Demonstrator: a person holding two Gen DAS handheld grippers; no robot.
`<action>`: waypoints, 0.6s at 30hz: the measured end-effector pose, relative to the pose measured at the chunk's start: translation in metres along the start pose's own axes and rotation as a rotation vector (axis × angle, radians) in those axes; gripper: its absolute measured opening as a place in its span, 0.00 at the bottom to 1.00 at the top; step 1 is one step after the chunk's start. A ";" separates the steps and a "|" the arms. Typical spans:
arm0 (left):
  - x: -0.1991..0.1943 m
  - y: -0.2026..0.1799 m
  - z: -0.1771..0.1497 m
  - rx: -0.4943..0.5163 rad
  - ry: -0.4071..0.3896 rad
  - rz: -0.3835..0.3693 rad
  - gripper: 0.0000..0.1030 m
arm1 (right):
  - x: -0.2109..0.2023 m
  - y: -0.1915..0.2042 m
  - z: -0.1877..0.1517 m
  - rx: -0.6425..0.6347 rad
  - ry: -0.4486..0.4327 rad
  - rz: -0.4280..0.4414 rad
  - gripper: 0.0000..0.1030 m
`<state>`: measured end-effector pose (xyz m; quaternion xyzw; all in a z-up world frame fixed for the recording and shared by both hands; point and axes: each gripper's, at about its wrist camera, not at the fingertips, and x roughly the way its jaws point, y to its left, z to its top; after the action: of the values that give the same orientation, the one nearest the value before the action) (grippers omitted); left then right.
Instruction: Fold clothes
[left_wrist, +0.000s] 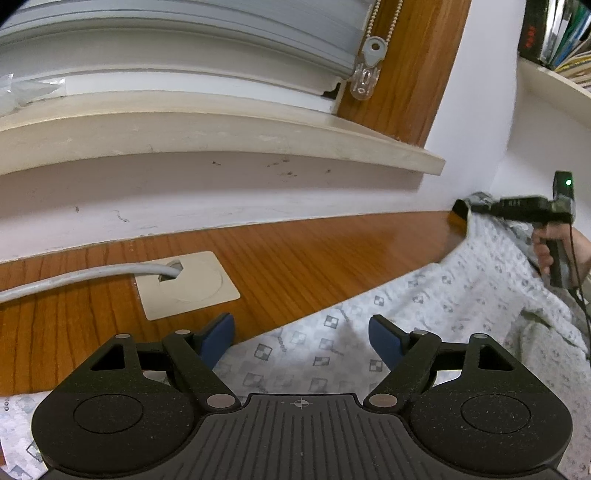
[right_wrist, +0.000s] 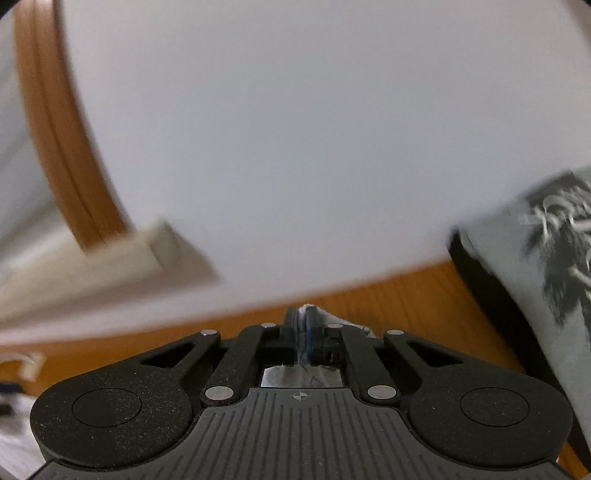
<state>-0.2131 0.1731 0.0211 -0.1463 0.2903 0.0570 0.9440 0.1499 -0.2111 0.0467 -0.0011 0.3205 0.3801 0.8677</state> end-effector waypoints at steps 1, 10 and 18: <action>-0.001 0.000 0.000 -0.003 -0.003 0.008 0.80 | 0.005 -0.001 -0.004 -0.007 0.033 -0.030 0.11; -0.047 0.025 0.001 -0.107 -0.113 0.097 0.80 | -0.046 0.010 -0.021 -0.141 -0.058 -0.046 0.38; -0.127 0.082 -0.022 -0.251 -0.117 0.252 0.41 | -0.030 0.040 -0.065 -0.311 0.041 0.033 0.45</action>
<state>-0.3449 0.2411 0.0558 -0.2220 0.2415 0.2191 0.9189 0.0721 -0.2187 0.0212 -0.1379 0.2752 0.4392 0.8440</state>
